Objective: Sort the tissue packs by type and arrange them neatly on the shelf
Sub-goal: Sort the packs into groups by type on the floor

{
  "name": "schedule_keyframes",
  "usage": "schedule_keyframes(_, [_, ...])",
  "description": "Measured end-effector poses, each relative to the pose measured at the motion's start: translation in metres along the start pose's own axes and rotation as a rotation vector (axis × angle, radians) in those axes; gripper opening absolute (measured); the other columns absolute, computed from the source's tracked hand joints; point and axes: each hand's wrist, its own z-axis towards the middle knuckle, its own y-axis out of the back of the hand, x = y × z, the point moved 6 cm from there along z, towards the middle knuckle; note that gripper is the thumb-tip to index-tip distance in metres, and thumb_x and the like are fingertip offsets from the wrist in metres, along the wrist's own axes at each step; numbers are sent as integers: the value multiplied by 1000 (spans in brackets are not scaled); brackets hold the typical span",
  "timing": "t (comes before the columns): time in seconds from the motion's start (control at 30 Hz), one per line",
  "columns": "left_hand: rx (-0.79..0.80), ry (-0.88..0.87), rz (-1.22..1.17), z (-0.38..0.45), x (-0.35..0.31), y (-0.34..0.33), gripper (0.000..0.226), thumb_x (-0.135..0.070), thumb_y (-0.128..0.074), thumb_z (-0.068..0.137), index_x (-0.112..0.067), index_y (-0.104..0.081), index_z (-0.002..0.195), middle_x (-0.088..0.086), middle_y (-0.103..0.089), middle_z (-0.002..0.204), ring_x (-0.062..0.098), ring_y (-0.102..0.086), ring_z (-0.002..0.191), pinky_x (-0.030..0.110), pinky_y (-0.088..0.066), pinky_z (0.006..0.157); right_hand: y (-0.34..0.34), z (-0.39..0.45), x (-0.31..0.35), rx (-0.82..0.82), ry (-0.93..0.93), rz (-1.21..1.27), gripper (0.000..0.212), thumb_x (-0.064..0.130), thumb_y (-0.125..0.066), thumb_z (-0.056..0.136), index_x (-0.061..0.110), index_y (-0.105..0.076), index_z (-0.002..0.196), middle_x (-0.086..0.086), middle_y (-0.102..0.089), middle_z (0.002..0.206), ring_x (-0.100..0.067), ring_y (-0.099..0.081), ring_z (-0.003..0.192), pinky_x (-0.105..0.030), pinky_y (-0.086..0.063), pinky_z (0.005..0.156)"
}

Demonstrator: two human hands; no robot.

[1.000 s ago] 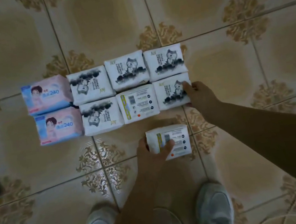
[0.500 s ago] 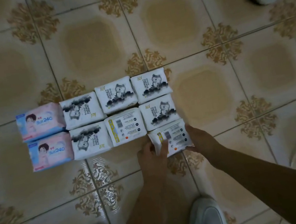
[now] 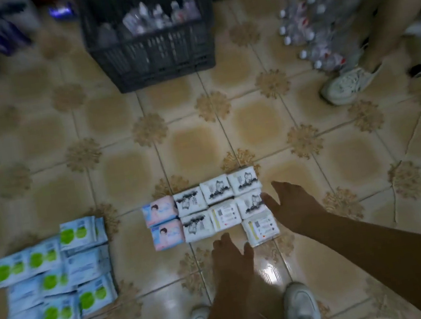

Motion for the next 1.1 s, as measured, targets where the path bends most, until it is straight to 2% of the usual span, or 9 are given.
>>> schedule_keyframes(0.13, [-108,-82,-1,-109,-65,163,70,-54,-38,97,-9,-34,151,8,-41,152,24,-35,143,32,-29,116,182,-79,125,-131,144,-9,66,53,-28,102,12,-24,154,-10,-33,156,-29,-31,142,-40,-31,114])
schedule_keyframes(0.2, [-177,-157,36,-170,-102,260,63,-46,-42,101,-14,-29,153,5,-38,153,22,-35,142,32,-33,112,274,-133,201,-239,225,72,64,51,-30,102,14,-25,154,-9,-32,157,-29,-30,142,-38,-28,114])
schedule_keyframes(0.27, [-297,-248,20,-233,-137,355,58,-43,-45,100,-17,-31,151,6,-40,147,24,-45,132,36,-42,104,355,-189,278,-326,328,131,63,52,-30,102,16,-26,154,-7,-31,157,-27,-31,143,-38,-28,115])
schedule_keyframes(0.37, [-524,-289,-1,-326,-159,473,54,-40,-47,98,-17,-37,146,8,-44,141,27,-54,121,38,-47,97,444,-281,383,-419,518,141,66,57,-28,100,18,-29,153,-4,-35,156,-26,-33,142,-42,-32,115])
schedule_keyframes(0.5, [-789,-326,-55,-440,-155,585,52,-36,-50,96,-18,-41,144,4,-45,137,24,-48,124,34,-41,100,519,-395,506,-498,802,126,65,57,-28,101,17,-31,152,-3,-34,156,-26,-29,144,-42,-31,115])
schedule_keyframes(0.67, [-1039,-193,-126,-556,-83,656,55,-39,-53,95,-20,-40,144,3,-43,138,23,-43,129,35,-37,107,512,-522,632,-453,1128,180,61,53,-32,102,16,-35,150,-5,-35,155,-26,-30,142,-43,-28,115])
schedule_keyframes(0.83, [-1262,34,-187,-668,36,683,53,-40,-54,91,-15,-48,138,10,-49,132,31,-47,125,38,-41,104,420,-667,723,-340,1473,220,53,40,-43,101,6,-46,142,-15,-47,146,-31,-41,136,-41,-30,112])
schedule_keyframes(0.93, [-1368,170,-264,-740,122,690,51,-43,-49,94,-17,-47,138,7,-49,133,29,-47,126,36,-40,105,360,-763,757,-252,1633,192,51,36,-46,100,5,-46,142,-15,-47,146,-29,-40,137,-36,-26,112])
schedule_keyframes(1.1, [-1533,318,-412,-861,261,702,49,-45,-47,99,-22,-45,142,2,-45,139,23,-48,128,33,-38,106,282,-920,815,-108,1855,225,65,52,-39,96,8,-43,144,-14,-44,148,-27,-37,138,-35,-24,114])
